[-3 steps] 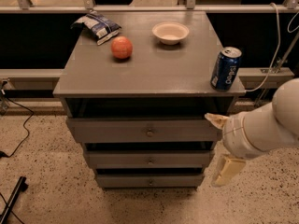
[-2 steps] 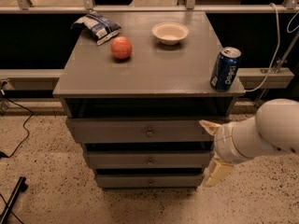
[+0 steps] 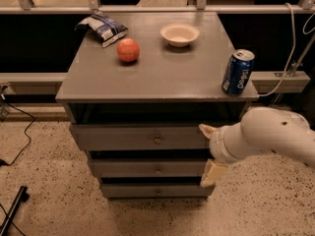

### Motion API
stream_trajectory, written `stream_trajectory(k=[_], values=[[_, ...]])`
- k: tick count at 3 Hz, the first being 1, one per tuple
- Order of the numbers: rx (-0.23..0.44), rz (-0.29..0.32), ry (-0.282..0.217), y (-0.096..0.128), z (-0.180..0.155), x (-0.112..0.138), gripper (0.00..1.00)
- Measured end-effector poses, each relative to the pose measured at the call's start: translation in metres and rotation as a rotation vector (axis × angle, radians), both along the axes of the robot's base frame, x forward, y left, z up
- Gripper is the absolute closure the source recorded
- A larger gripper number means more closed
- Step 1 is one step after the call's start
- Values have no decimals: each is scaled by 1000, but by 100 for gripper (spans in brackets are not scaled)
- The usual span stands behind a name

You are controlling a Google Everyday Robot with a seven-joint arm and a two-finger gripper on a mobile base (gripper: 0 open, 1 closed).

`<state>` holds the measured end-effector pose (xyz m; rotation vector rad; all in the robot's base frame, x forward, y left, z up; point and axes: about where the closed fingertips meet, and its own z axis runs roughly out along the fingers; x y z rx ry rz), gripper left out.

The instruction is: Open top drawer

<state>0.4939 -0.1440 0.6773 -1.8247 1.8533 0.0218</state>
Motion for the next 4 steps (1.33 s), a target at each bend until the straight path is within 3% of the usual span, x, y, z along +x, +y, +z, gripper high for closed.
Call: stream_trajectory(k=[2,4], values=[[-29,24,-54,16,-3,56,0],[-63,26,-12,17,-25,81,0]])
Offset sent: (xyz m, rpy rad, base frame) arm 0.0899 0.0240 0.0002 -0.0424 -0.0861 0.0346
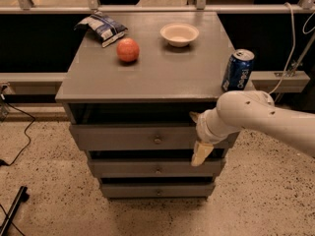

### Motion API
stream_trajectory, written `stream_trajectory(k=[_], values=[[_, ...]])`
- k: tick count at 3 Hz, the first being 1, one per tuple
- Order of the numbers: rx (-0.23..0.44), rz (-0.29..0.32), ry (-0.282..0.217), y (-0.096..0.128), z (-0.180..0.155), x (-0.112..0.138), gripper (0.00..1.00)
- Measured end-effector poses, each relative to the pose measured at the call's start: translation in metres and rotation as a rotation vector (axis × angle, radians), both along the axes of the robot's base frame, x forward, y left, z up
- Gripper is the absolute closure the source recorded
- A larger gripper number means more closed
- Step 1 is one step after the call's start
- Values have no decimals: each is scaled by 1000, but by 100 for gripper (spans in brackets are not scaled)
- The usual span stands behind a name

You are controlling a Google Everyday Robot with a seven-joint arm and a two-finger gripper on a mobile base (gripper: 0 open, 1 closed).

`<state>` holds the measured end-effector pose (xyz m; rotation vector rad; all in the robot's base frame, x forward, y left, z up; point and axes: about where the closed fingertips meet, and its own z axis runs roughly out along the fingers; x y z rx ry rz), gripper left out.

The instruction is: Open top drawer

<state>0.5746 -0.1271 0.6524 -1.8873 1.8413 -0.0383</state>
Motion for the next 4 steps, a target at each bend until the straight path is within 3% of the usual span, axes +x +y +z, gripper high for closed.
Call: stream_trajectory(k=[2,3,4], values=[[-6,7,17,0,-1,-8,12],[-5,20,36,1,-1,-19,25],[-10,27,57,0,-4,-28,24]])
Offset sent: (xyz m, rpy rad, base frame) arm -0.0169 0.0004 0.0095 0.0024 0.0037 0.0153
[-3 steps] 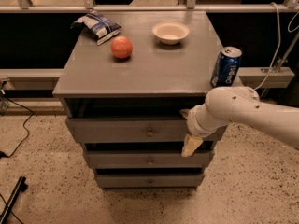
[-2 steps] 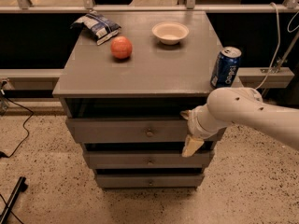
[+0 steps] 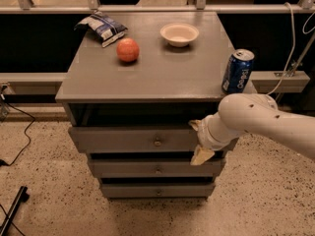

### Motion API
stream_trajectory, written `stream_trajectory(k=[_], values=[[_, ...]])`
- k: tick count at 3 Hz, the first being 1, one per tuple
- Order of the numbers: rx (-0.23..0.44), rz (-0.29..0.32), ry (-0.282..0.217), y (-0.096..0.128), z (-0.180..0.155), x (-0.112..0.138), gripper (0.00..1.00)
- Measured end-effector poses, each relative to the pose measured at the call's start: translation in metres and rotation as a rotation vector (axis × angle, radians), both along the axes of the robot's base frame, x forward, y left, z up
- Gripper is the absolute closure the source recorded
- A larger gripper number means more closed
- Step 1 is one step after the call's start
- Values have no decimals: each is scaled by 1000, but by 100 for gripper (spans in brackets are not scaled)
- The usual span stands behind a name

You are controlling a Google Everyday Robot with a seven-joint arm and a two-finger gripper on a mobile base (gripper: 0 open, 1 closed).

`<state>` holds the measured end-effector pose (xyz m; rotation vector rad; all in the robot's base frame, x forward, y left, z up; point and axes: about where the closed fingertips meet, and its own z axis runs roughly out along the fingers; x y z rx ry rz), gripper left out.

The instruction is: Open top drawer

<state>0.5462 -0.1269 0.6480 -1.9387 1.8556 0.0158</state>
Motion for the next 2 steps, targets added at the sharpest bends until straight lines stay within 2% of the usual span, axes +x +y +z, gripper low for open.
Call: stream_trajectory(k=[1,2], values=[[-1,0,13,-4,0,-7,24],[5,2,32,-12,5,-26,23]])
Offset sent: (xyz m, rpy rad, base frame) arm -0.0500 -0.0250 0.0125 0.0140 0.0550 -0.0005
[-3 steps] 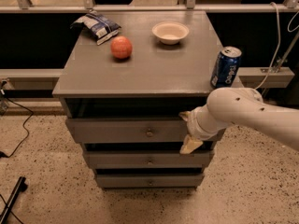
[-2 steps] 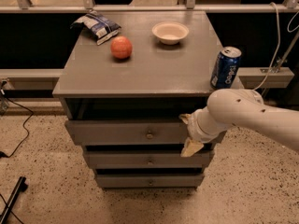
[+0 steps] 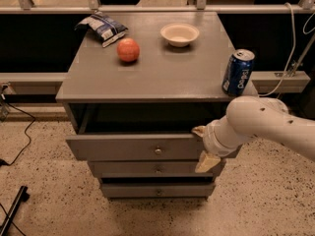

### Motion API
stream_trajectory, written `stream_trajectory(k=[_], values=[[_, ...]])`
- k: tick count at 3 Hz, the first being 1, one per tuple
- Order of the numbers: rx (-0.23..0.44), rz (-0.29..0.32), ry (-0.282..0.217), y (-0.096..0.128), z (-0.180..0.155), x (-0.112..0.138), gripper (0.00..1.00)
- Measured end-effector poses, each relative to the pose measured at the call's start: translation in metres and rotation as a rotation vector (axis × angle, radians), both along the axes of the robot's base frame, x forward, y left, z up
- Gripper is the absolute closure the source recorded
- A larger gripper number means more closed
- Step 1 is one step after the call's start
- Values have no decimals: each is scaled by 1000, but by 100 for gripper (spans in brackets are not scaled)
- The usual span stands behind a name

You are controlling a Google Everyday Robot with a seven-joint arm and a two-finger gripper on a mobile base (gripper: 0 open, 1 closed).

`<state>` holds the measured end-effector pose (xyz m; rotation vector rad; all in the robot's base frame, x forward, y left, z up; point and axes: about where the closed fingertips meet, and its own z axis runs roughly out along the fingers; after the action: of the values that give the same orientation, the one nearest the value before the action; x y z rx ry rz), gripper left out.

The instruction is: Open top drawer

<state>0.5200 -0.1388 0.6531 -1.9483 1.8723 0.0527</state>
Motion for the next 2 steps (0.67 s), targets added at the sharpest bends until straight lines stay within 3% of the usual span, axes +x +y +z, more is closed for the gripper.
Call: stream_trajectory(k=[2], values=[[-7,17,62,-17,3,-47,22]])
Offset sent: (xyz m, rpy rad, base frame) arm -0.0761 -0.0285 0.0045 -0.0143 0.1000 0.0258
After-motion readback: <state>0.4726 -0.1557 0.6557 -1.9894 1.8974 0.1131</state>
